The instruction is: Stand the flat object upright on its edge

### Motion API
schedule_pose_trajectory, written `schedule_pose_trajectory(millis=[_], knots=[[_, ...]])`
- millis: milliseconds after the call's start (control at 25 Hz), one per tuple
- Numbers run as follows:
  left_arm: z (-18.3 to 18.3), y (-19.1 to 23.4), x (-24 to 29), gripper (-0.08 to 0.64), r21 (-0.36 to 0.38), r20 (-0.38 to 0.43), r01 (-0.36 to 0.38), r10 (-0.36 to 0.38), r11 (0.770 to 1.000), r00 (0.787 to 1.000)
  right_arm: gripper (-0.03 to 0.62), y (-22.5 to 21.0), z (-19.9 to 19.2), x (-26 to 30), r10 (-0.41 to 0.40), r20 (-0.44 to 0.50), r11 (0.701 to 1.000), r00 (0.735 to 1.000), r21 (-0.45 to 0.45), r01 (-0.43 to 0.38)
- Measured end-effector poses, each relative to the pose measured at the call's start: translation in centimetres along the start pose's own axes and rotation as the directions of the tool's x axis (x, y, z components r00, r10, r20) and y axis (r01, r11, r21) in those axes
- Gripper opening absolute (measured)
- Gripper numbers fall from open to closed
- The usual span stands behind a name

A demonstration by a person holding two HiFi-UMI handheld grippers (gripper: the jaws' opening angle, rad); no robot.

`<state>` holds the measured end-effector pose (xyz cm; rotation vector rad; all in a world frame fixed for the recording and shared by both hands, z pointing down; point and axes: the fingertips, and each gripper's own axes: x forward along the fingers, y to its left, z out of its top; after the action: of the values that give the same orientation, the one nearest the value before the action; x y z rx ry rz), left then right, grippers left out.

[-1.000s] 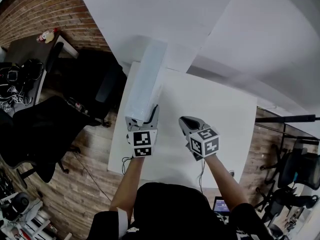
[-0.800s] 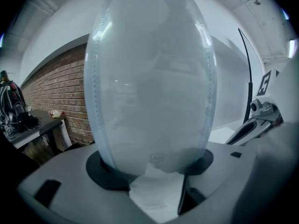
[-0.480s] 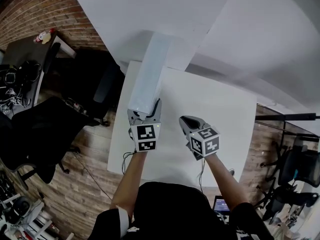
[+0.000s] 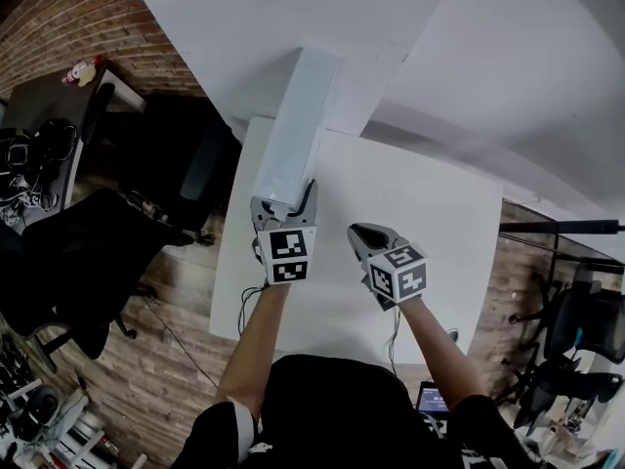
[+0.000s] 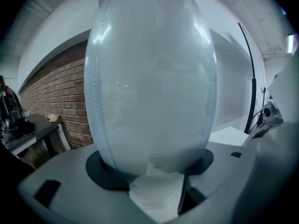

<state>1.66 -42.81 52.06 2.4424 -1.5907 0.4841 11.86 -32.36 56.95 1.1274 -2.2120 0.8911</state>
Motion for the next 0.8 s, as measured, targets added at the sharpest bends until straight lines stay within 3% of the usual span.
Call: schedule_pose_trajectory(millis=[400, 800], knots=[[0.08, 0.15, 0.15, 0.308, -0.006, 0.011, -0.009, 0.009, 1.0, 1.0, 0.052, -0.22, -0.26, 0.13, -0.001, -0.007, 1.0, 1.0, 0.009, 0.001], [0.57, -0.26, 0.12, 0.38, -0.015, 0.051, 0.022, -0.021, 1.0, 0.998, 0.052, -0.18, -0.44, 0.04, 0.002, -0.007, 1.0, 1.0, 0.016, -0.002]])
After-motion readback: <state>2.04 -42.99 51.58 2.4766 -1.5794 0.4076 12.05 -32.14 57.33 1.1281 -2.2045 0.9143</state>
